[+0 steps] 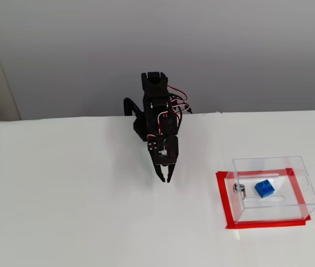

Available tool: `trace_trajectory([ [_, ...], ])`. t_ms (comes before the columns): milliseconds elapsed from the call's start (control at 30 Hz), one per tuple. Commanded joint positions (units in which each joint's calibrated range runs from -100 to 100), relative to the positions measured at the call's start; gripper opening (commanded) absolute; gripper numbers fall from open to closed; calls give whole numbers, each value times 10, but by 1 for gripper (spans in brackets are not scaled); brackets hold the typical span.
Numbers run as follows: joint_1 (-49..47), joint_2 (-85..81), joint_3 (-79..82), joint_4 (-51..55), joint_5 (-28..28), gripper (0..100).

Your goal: Pick the blue lego brick and place it into the transparent box

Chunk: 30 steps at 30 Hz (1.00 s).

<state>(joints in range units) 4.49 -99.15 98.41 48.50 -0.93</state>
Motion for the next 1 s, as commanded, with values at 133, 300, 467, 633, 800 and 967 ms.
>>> trace_trajectory([
  [133,14,-8,10,34,1,2],
  [300,14,-8,10,34,5,2],
  [467,14,-6,10,28,6,2],
  [633,14,-6,10,28,6,2],
  [800,14,-6,10,28,6,2],
  [967,14,-6,10,28,6,2],
])
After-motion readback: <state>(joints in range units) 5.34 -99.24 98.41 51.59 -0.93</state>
